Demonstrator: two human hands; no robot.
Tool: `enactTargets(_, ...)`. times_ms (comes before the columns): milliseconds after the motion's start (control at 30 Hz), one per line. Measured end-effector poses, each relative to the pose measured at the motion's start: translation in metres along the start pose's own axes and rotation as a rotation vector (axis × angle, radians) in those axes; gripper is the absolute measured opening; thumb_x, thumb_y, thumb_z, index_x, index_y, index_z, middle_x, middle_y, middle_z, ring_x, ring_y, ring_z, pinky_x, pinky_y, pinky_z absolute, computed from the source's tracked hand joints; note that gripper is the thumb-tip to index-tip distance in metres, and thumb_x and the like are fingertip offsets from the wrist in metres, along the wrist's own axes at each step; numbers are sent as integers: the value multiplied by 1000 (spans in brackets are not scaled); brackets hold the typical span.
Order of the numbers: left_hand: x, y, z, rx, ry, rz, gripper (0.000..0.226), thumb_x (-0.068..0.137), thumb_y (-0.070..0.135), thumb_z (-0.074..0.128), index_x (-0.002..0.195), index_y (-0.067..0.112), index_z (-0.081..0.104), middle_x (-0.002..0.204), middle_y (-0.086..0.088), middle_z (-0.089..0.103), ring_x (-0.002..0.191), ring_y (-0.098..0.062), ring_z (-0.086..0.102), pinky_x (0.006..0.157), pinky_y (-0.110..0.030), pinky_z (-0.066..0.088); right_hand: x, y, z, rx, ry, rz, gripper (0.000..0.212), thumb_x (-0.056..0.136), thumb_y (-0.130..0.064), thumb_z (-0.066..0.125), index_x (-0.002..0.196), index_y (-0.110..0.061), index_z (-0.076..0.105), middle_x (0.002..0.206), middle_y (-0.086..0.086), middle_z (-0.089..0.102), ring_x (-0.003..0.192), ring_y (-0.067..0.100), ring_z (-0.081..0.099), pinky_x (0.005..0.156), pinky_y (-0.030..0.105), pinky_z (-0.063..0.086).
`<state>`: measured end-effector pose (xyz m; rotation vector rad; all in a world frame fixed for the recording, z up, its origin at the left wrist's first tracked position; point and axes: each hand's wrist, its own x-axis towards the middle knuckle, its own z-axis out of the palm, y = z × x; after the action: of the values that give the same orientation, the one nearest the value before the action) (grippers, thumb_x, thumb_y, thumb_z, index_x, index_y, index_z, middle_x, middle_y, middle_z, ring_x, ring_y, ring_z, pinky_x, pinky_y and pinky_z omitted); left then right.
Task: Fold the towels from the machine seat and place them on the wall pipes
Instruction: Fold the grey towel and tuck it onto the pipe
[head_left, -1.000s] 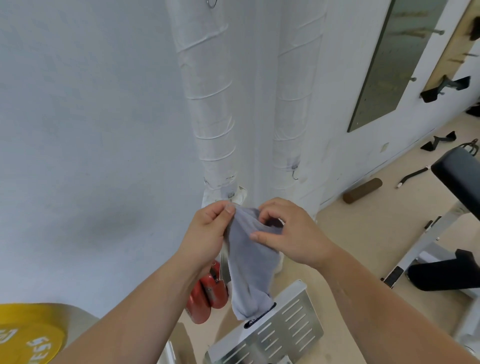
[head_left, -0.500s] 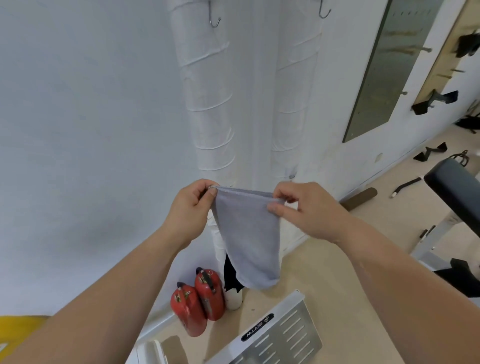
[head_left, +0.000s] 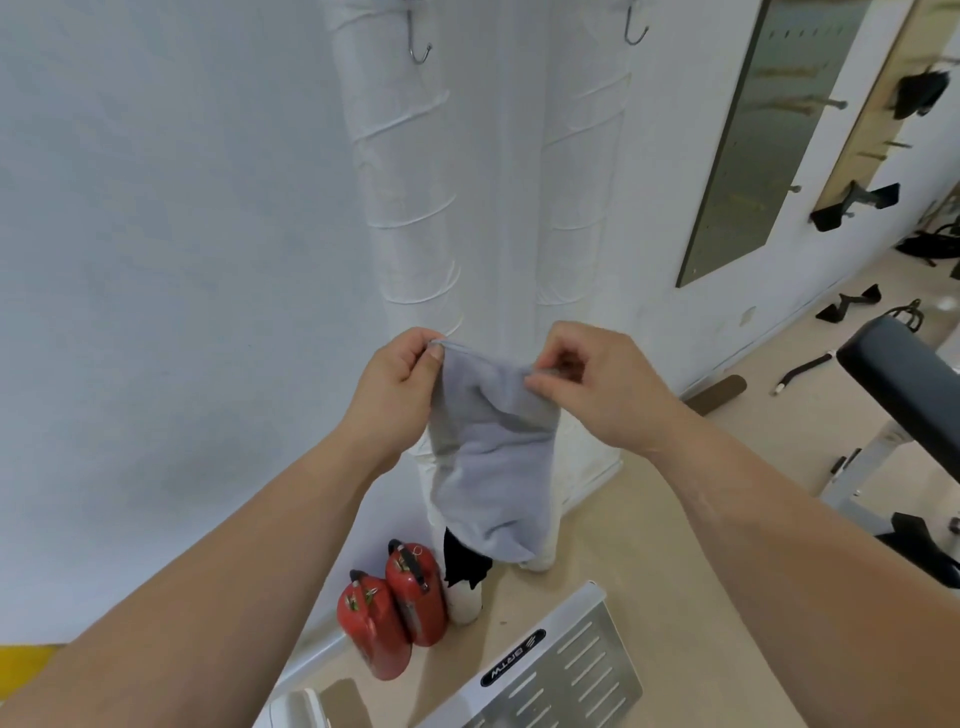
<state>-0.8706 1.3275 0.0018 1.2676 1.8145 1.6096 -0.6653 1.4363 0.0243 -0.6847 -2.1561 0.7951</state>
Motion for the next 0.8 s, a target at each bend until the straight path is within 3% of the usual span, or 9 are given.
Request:
enactTargets(133,5,-4,-7,-27,-13,-85,26,104,20,48,89,19,69,76,7,66,73,-13,56,75,-34,48,0,2,-1,161,95,56,21,88,-9,72,92,-25,58,73,-7,56,66,8,52,75,31,51)
enactTargets(200,4,-4,-11,-45,-79,-135,24,101,9,49,87,12,68,73,0,64,70,-16,56,74,-37,49,-1,-1,0,256,33,94,25,91,-7,69,102,-27,58,77,1,58,70,9,56,78,32,51)
enactTargets(300,2,1,-18,-31,-227,-169,22,88,-7,51,87,9,66,68,-2,60,63,-15,56,67,-31,48,-5,-5,5,334,-70,130,31,92,-6,67,107,-31,57,88,10,62,73,17,59,75,28,46)
enactTargets(367,4,5,-25,31,-414,-216,28,78,1,60,102,12,68,73,-4,59,68,-14,58,67,-28,47,-6,-6,6,349,-120,133,32,92,-6,68,110,-30,56,88,8,64,73,16,60,77,29,47)
enactTargets(433,9,11,-24,153,-572,-251,45,70,22,76,114,23,69,86,-5,65,80,-16,63,75,-33,48,-7,-5,8,370,-170,139,33,92,-4,68,112,-27,56,84,1,66,73,13,62,77,30,48)
enactTargets(500,12,21,-16,272,-652,-222,46,69,42,85,111,30,71,98,-2,70,87,-17,67,81,-35,53,-9,-5,11,387,-208,142,34,91,-3,69,113,-26,55,80,-5,68,74,12,65,78,31,50)
enactTargets(633,16,30,8,340,-655,-116,21,91,27,73,92,8,65,82,-2,63,75,-15,57,72,-37,45,-10,1,15,432,-165,154,35,92,-7,70,115,-28,54,85,2,70,79,17,68,81,36,53)
enactTargets(700,15,31,14,313,-598,-102,21,93,27,69,90,8,61,79,-1,59,73,-14,54,68,-33,42,-14,11,17,517,-165,218,44,90,-12,74,124,-31,51,97,8,74,89,25,73,86,40,57)
enactTargets(800,12,31,20,343,-484,-64,19,98,26,63,88,11,57,77,0,55,70,-14,48,62,-28,39,-28,36,32,493,-299,278,63,83,-12,80,134,-32,49,120,-1,71,111,16,69,94,38,58)
